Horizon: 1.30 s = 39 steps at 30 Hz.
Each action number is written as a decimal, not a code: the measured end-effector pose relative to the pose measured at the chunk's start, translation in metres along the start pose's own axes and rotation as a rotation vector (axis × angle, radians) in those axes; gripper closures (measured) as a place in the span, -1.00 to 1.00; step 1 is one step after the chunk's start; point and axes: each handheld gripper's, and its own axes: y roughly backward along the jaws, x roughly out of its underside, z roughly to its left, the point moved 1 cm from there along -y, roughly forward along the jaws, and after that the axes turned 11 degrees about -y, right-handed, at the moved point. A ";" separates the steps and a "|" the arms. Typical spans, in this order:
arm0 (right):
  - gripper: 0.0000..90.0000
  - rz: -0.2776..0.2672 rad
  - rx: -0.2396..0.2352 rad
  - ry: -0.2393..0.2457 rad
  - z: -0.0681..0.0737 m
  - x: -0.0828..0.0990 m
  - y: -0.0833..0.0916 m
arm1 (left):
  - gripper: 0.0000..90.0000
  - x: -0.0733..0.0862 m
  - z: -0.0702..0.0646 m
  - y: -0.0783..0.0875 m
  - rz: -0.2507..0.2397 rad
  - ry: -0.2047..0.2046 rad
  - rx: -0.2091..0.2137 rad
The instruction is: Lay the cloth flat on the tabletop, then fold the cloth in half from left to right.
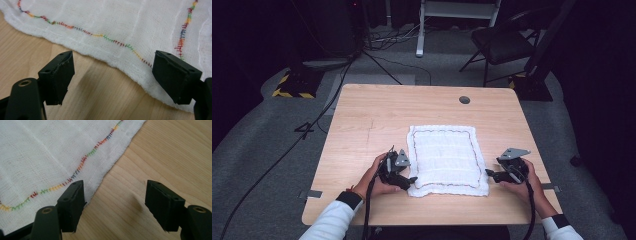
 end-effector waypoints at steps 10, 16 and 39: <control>-0.23 -0.070 0.000 0.023 0.005 -0.007 0.008 | -0.57 0.007 0.023 0.013 -0.047 0.057 -0.103; -0.20 -0.093 -0.033 0.056 0.020 -0.014 0.008 | -0.56 0.001 0.038 0.017 -0.078 0.088 -0.134; -0.07 -0.109 -0.332 0.331 0.163 -0.055 -0.038 | -0.52 -0.024 0.115 -0.037 -0.026 0.199 -0.212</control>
